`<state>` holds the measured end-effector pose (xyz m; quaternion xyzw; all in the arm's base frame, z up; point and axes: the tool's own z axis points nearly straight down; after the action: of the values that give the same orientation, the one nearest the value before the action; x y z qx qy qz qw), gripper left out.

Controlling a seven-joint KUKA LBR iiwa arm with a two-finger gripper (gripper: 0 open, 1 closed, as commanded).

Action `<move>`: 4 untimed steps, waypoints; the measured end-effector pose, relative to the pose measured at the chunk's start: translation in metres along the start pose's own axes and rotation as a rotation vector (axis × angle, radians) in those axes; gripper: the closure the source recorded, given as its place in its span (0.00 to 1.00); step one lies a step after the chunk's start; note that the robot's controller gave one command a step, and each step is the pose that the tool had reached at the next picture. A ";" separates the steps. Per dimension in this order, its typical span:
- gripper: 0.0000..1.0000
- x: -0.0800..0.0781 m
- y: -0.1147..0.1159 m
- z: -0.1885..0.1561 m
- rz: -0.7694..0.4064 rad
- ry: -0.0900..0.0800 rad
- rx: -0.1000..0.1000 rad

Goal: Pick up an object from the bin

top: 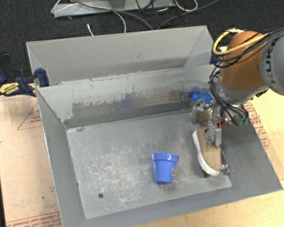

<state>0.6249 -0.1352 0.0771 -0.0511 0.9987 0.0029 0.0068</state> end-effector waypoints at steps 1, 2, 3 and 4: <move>0.00 -0.019 -0.012 0.001 -0.062 0.014 -0.011; 0.00 -0.012 -0.011 -0.001 0.008 -0.006 -0.011; 1.00 -0.004 -0.017 -0.001 -0.160 0.004 -0.018; 1.00 -0.004 -0.017 -0.001 -0.160 0.004 -0.018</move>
Offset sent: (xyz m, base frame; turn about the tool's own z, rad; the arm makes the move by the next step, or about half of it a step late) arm -0.0065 -0.0175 -0.0071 0.0867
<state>0.6306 -0.1517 0.0783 -0.1307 0.9913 0.0113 0.0047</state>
